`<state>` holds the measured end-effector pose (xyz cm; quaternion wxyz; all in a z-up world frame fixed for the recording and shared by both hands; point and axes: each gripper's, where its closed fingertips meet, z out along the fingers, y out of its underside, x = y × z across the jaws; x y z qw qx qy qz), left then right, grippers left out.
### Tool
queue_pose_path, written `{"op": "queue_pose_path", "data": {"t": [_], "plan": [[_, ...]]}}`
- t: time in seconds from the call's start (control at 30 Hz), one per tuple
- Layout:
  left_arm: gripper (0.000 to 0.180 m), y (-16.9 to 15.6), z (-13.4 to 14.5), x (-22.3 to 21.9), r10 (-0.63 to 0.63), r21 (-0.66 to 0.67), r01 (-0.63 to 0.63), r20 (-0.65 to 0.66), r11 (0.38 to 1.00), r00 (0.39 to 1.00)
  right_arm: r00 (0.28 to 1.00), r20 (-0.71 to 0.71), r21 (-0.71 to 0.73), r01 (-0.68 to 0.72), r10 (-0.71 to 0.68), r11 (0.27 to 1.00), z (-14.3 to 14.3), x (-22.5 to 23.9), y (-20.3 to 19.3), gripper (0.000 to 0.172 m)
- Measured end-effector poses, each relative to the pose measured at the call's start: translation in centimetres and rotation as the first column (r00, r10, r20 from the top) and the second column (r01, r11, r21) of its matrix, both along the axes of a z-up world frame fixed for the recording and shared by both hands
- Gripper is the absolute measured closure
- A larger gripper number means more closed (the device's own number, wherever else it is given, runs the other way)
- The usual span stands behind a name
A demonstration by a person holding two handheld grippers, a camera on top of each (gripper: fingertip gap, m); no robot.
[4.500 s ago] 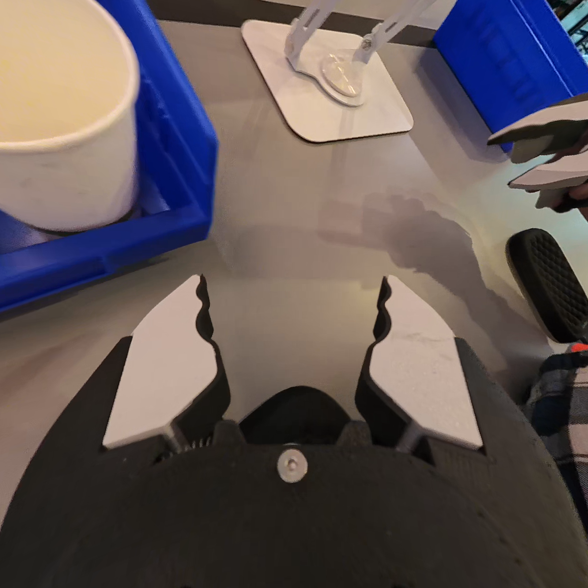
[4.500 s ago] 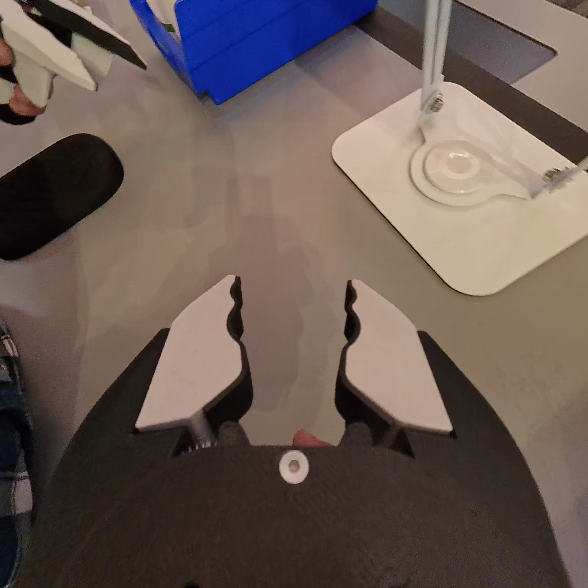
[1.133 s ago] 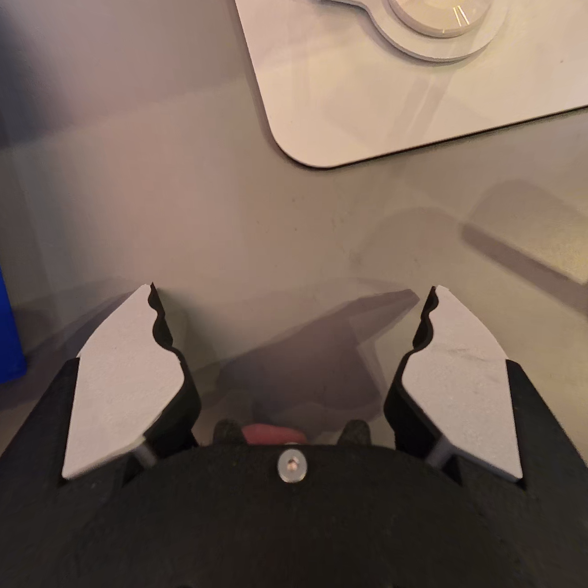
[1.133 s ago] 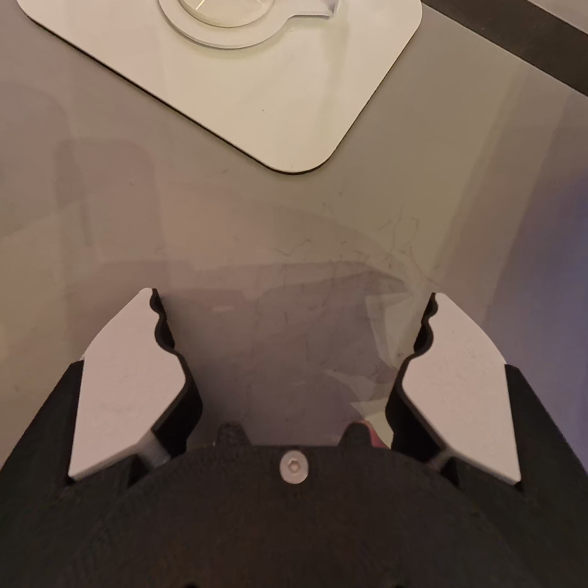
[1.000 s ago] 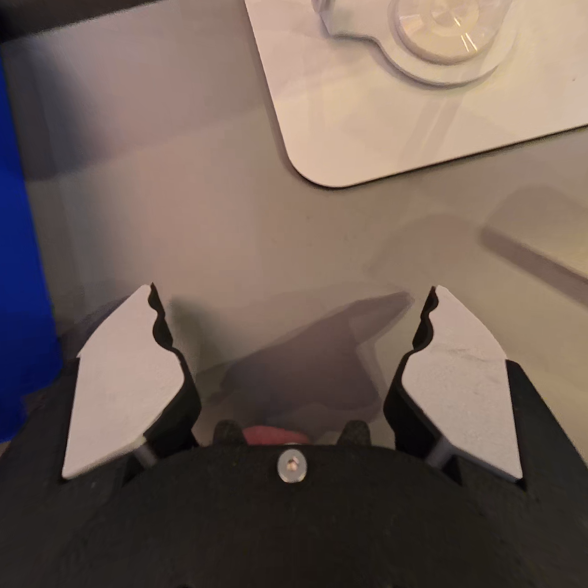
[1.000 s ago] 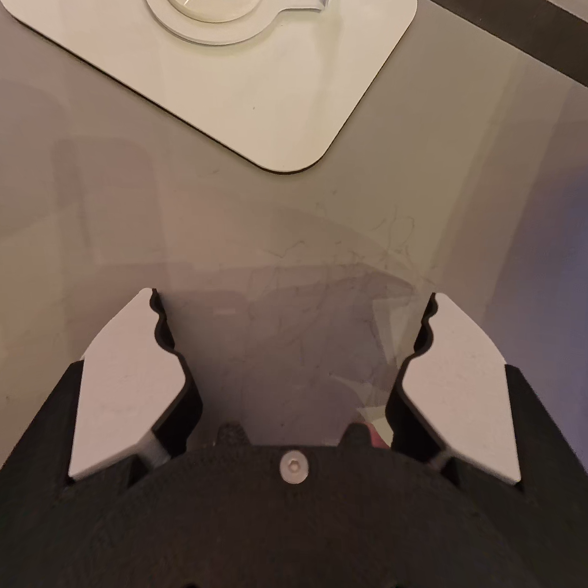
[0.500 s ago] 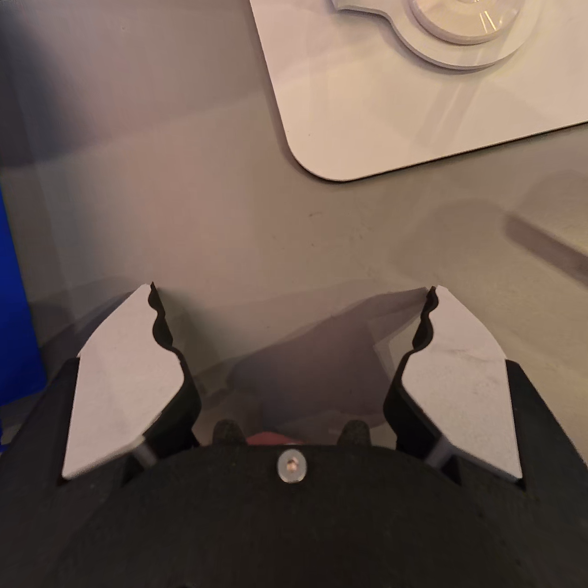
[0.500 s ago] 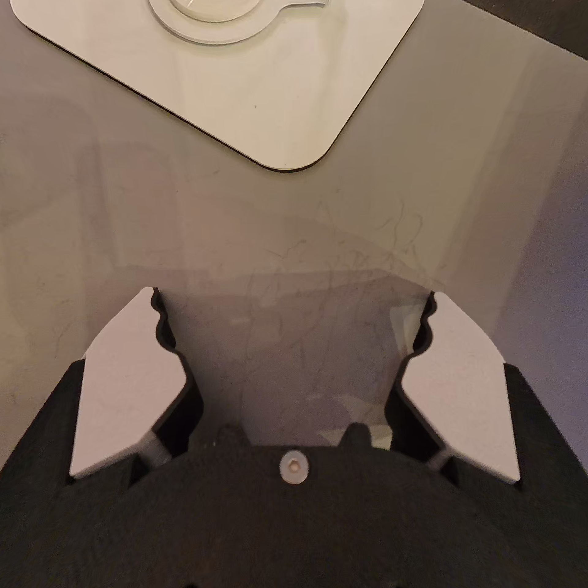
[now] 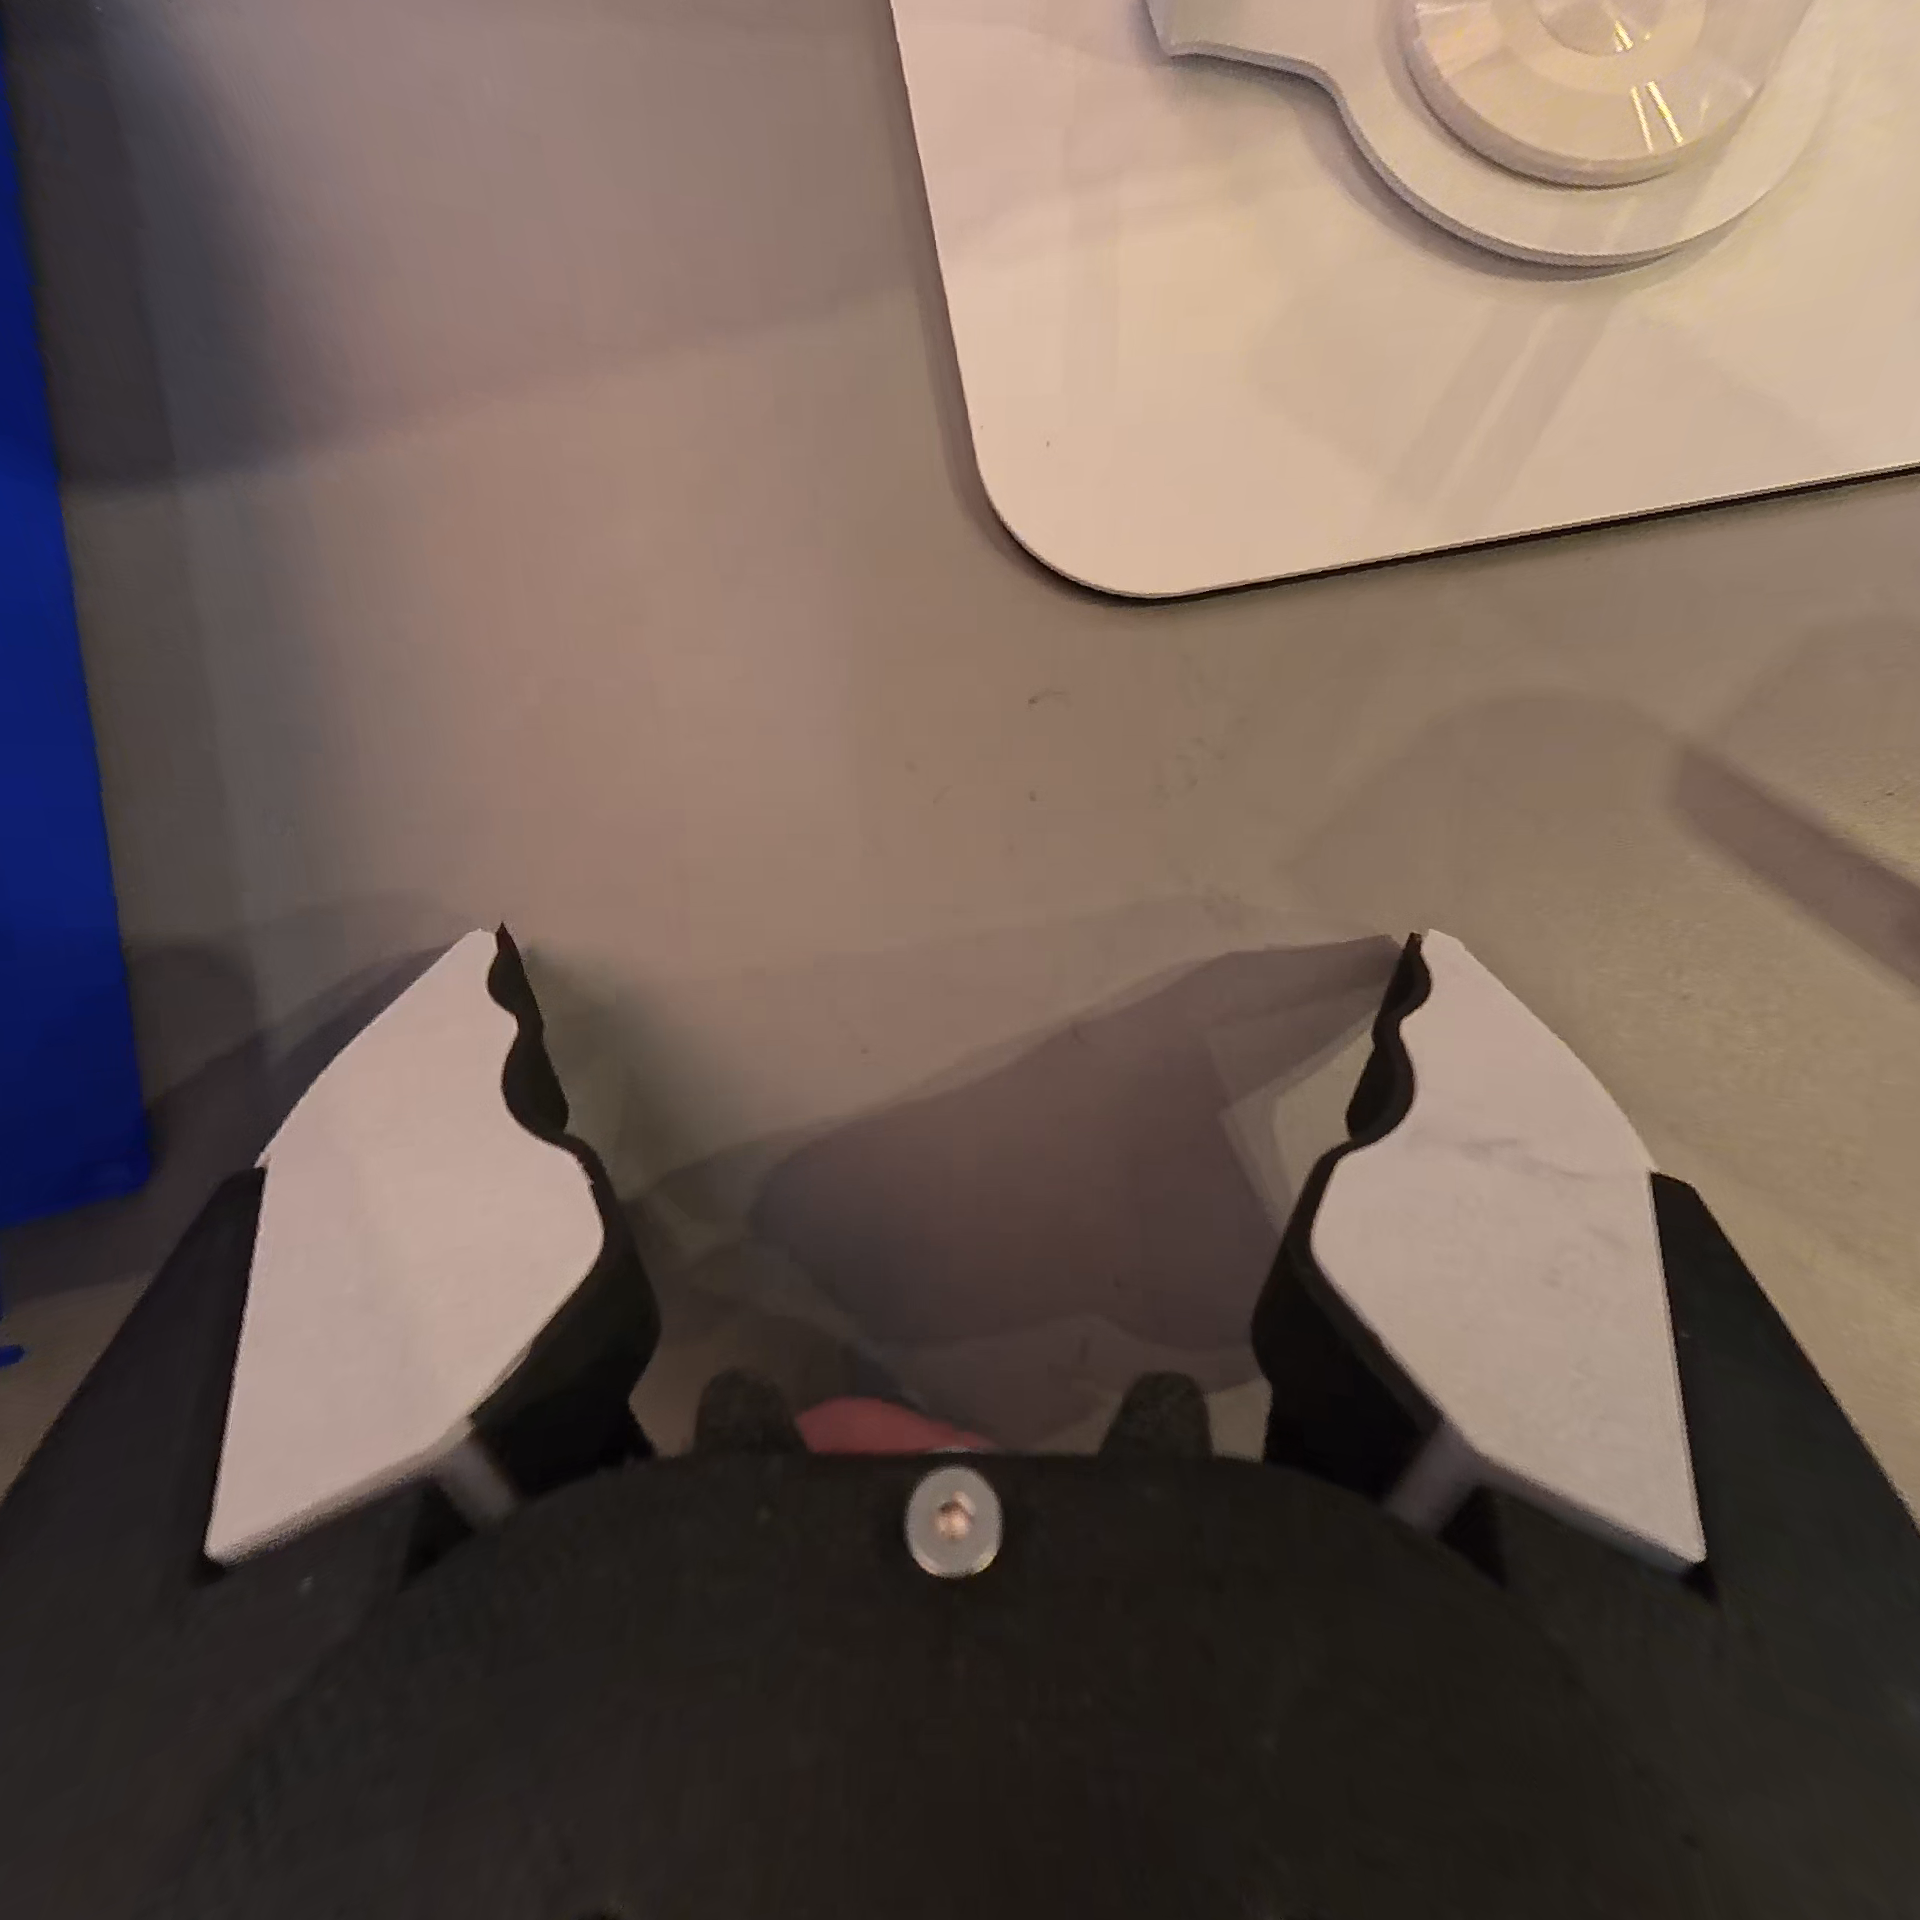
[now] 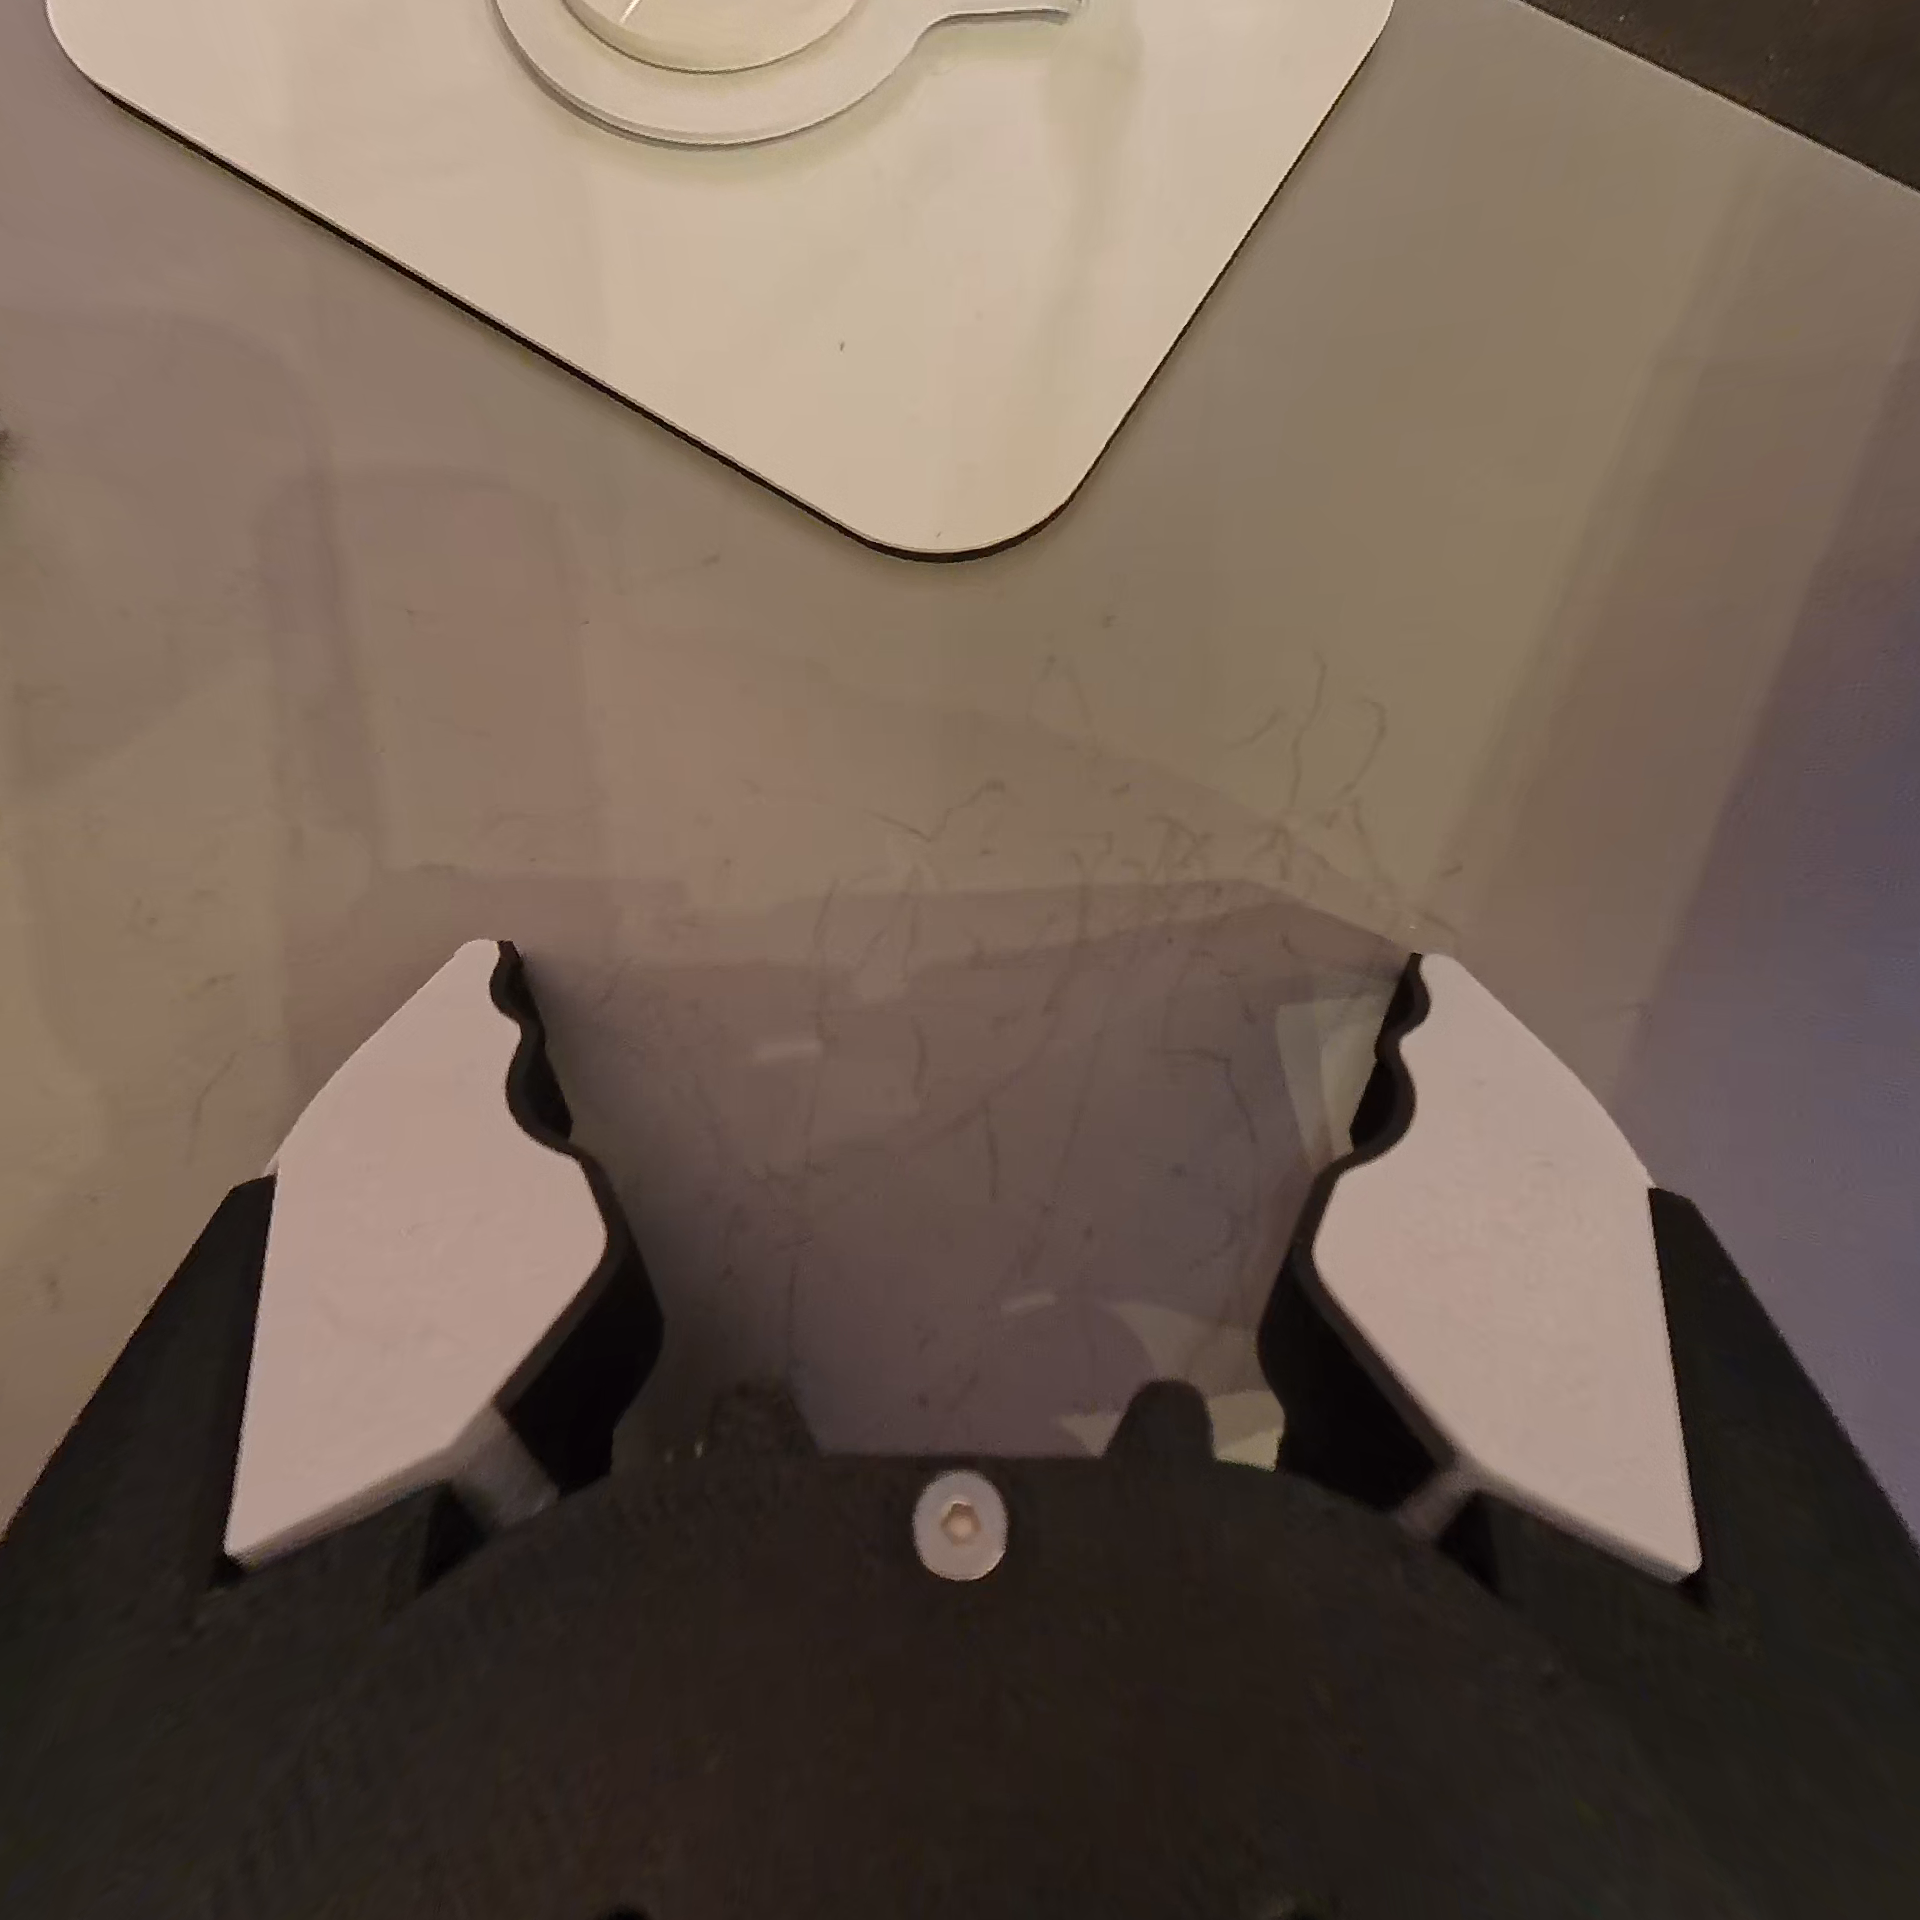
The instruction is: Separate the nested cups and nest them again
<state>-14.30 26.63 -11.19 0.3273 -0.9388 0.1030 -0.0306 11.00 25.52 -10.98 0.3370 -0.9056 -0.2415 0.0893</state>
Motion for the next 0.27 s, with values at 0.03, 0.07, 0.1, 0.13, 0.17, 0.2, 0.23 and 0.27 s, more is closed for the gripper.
{"op": "queue_pose_path", "data": {"t": [0.03, 0.07, 0.1, 0.13, 0.17, 0.2, 0.23, 0.27], "plan": [[0.035, -0.01, 0.01, -0.05, 0.003, 0.001, -0.003, -0.002, 1.000, 1.000, 1.000, 0.000, 0.000, 0.001, -0.001, 1.000, 0.00, 0.00, -0.02, 0.025], [0.035, -0.03, 0.01, -0.09, 0.007, 0.001, -0.007, -0.002, 1.000, 1.000, 1.000, 0.001, 0.001, 0.002, -0.002, 1.000, 0.01, 0.00, -0.03, 0.025], [0.035, -0.07, 0.01, -0.10, 0.010, 0.002, -0.010, -0.003, 1.000, 1.000, 1.000, 0.001, 0.001, 0.004, -0.004, 1.000, 0.01, 0.01, -0.04, 0.025], [0.035, -0.08, 0.04, -0.08, 0.010, 0.004, -0.010, -0.005, 1.000, 1.000, 1.000, 0.000, 0.001, 0.006, -0.006, 1.000, 0.02, 0.02, -0.05, 0.025], [0.035, -0.11, 0.00, -0.09, 0.012, 0.001, -0.012, -0.001, 1.000, 1.000, 1.000, 0.000, 0.002, 0.007, -0.007, 1.000, 0.03, 0.03, -0.08, 0.025], [0.037, -0.14, -0.08, -0.03, 0.013, -0.009, -0.013, 0.012, 1.000, 1.000, 1.000, 0.001, 0.002, 0.009, -0.009, 1.000, 0.04, 0.04, -0.10, 0.026], [0.037, -0.15, -0.07, -0.02, 0.012, -0.008, -0.012, 0.011, 1.000, 1.000, 1.000, 0.001, 0.003, 0.010, -0.010, 1.000, 0.05, 0.05, -0.14, 0.026], [0.037, -0.17, -0.07, -0.02, 0.009, -0.008, -0.009, 0.011, 1.000, 1.000, 1.000, 0.001, 0.003, 0.012, -0.012, 1.000, 0.06, 0.07, -0.17, 0.026]]}}
